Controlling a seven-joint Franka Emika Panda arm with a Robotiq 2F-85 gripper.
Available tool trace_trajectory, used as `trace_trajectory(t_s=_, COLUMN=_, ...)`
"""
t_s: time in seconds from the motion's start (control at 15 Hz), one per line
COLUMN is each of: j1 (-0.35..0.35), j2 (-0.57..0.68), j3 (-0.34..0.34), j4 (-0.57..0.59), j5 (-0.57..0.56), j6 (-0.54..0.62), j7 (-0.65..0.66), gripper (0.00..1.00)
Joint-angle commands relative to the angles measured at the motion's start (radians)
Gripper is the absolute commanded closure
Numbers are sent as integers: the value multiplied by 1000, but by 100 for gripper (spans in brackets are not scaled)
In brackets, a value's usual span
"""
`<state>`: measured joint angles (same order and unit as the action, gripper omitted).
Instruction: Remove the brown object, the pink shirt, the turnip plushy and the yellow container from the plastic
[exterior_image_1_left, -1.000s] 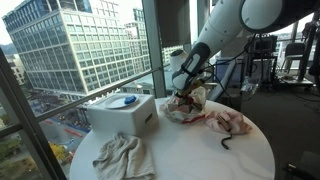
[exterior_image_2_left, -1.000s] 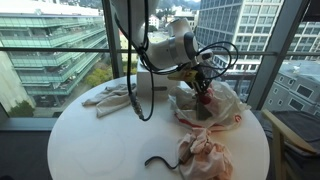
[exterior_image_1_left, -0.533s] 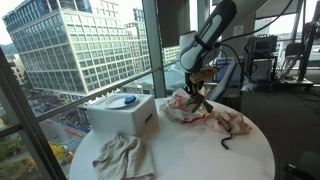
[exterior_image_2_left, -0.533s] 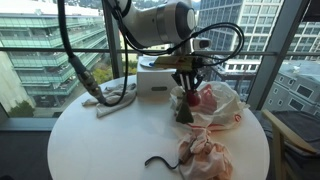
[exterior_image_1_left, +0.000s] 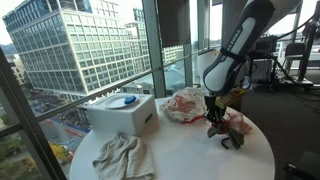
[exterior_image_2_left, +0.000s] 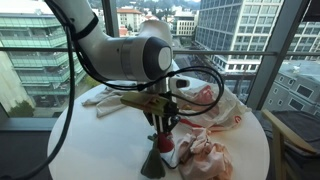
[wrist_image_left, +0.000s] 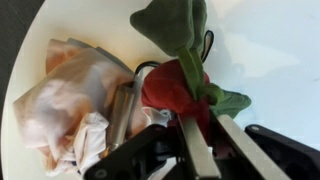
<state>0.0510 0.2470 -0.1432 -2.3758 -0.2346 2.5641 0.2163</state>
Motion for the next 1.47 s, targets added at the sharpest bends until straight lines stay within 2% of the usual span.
trace_trajectory(t_s=0.0, j1=7, j2=-82, j3=-3, j4=-106, j5=-72, j6=116, j7=33, gripper=56)
trace_trajectory(t_s=0.13, j1=15, j2=-115, j3=-12, j4=-109, j5=-112, j6=152, j7=55, gripper=44)
trace_trajectory(t_s=0.33, j1=12, j2=-152, j3=-7, j4=-56, j5=-153, j6=150, j7=108, gripper=19)
trace_trajectory(t_s=0.47, j1=0, j2=-147, j3=14, j4=5, j5=-117, j6=125, j7=146, gripper=5)
trace_trajectory(t_s=0.53, j1=-1, j2=-124, j3=20, j4=46, j5=-105, j6=101, j7=175, gripper=1)
trace_trajectory(t_s=0.8, j1=13, j2=-11, j3=26, j4=185, j5=-126, j6=68, j7=315, gripper=0)
trace_trajectory(t_s=1.0, j1=46, j2=103, j3=-2, j4=296, j5=-142, j6=69, j7=401, gripper=0)
trace_trajectory(t_s=1.4, j1=98, j2=338, j3=-84, j4=523, j5=-126, j6=81, j7=404, gripper=0)
